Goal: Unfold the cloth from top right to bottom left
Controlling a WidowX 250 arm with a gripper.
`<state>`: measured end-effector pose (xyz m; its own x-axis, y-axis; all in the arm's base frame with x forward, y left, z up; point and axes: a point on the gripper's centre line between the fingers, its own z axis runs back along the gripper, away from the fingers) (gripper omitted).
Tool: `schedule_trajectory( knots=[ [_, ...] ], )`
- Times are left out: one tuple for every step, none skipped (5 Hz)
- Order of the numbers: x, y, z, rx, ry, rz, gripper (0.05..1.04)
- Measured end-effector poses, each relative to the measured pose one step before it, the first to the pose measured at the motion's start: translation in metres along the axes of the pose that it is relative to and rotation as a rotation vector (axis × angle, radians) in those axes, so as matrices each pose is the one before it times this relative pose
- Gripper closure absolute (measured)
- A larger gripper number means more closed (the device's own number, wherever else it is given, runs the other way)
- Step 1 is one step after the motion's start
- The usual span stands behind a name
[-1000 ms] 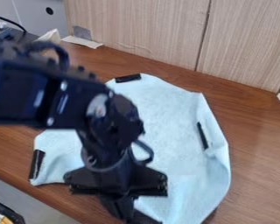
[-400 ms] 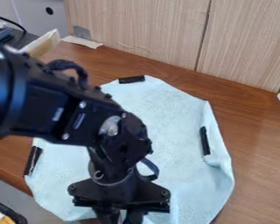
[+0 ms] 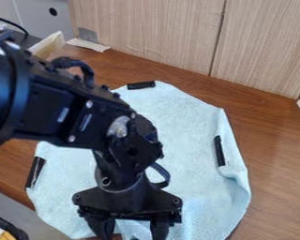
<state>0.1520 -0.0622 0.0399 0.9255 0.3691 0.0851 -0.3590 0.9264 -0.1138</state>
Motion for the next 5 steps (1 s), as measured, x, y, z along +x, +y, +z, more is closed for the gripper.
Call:
schedule_trajectory(
  knots=[
    [0.00399,-0.00241,0.00809,-0.0123,-0.0179,0.0013,0.077],
    [0.00793,-0.00269,0.00928,0.0071,-0.0064,-0.0239,0.083],
    [0.01546,0.00049,0.01453,-0.0192,-0.0353,0.0067,0.083],
    [0.01242,-0.00009,0.008,-0.001,-0.0281,-0.008,0.083],
    [0.0,0.0,0.0,0.0,0.0,-0.0046,0.083]
  ],
)
